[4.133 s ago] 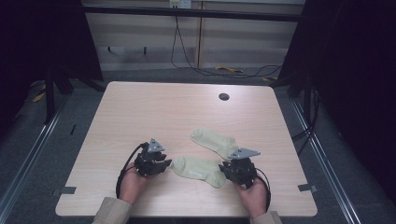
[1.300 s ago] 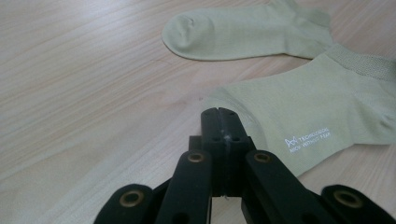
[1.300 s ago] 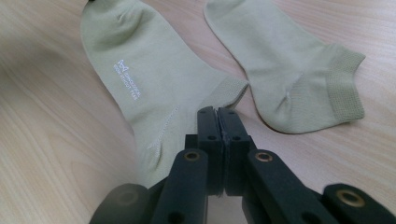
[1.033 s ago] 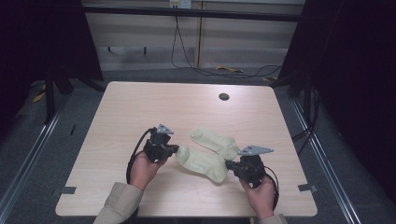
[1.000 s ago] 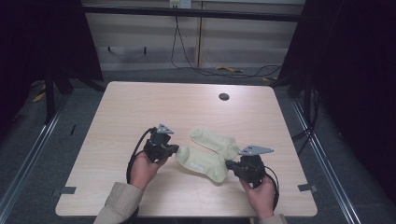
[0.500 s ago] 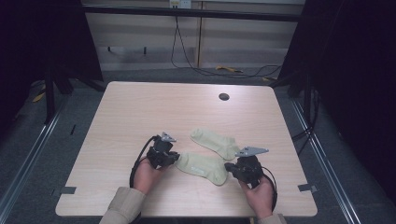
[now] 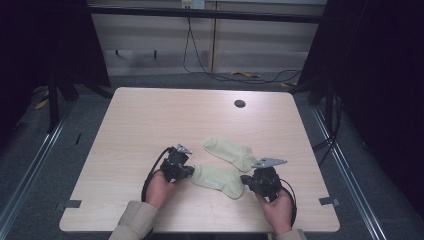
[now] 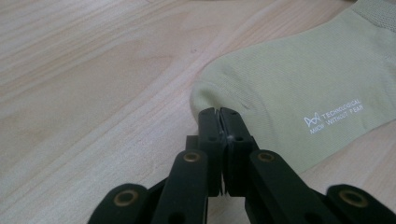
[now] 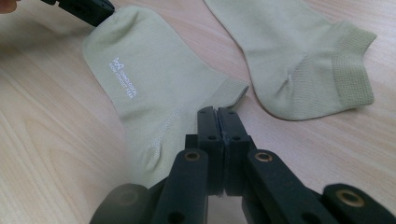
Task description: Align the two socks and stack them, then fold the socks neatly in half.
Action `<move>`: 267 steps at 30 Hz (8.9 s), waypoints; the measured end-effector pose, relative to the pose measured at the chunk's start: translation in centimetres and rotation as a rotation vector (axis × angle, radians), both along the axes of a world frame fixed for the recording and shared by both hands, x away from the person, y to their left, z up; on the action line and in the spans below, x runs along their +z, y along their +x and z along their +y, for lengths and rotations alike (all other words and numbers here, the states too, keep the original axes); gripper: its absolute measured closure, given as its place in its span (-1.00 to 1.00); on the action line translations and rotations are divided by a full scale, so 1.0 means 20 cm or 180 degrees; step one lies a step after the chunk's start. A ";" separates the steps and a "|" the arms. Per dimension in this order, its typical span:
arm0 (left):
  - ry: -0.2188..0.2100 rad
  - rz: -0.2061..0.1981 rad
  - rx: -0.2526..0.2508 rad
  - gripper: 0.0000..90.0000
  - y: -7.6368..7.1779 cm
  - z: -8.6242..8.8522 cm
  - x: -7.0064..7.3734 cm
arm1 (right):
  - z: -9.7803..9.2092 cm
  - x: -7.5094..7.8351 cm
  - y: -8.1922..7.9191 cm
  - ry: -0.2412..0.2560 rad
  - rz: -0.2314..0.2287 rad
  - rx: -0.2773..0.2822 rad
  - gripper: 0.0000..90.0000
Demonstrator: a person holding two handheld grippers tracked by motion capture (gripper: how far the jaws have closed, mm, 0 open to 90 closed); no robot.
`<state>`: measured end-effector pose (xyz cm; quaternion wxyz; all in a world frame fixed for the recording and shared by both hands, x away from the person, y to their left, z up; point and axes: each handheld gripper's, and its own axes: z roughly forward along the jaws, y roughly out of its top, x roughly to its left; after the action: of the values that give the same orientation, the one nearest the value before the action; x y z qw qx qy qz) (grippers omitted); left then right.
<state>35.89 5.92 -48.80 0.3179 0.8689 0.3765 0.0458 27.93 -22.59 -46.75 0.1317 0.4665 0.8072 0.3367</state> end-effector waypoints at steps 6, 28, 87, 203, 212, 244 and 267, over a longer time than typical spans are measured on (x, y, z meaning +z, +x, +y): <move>-0.0349 0.0013 0.0097 0.98 0.02 0.04 0.09 | -0.01 0.02 0.00 0.0053 -0.0026 0.0022 0.97; -0.0510 -0.0248 0.0163 0.98 0.21 -0.07 0.26 | -0.15 0.14 0.11 0.0160 -0.0290 -0.0104 0.97; -0.0366 -0.0178 0.0182 0.98 0.46 -0.23 0.12 | -0.29 -0.01 0.36 0.0322 -0.0068 -0.0294 0.97; -0.0250 -0.0098 0.0421 0.95 0.45 -0.21 0.06 | -0.10 -0.10 0.29 -0.0257 -0.0100 0.0026 0.70; -0.0299 -0.0134 0.0337 0.95 0.41 -0.19 0.14 | -0.08 -0.09 0.28 -0.0224 -0.0141 0.0010 0.65; -0.0342 -0.0202 0.0156 0.95 0.30 -0.15 0.26 | 0.16 -0.10 0.40 -0.0201 -0.0308 0.0270 1.00; -0.0306 -0.0192 0.0068 0.95 0.24 -0.16 0.27 | 0.31 -0.12 0.41 -0.0380 -0.0228 0.0501 1.00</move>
<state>40.68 2.73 -43.33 0.3700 0.8468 0.3778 0.0574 36.18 -16.42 -49.18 0.1612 0.3806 0.8548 0.3138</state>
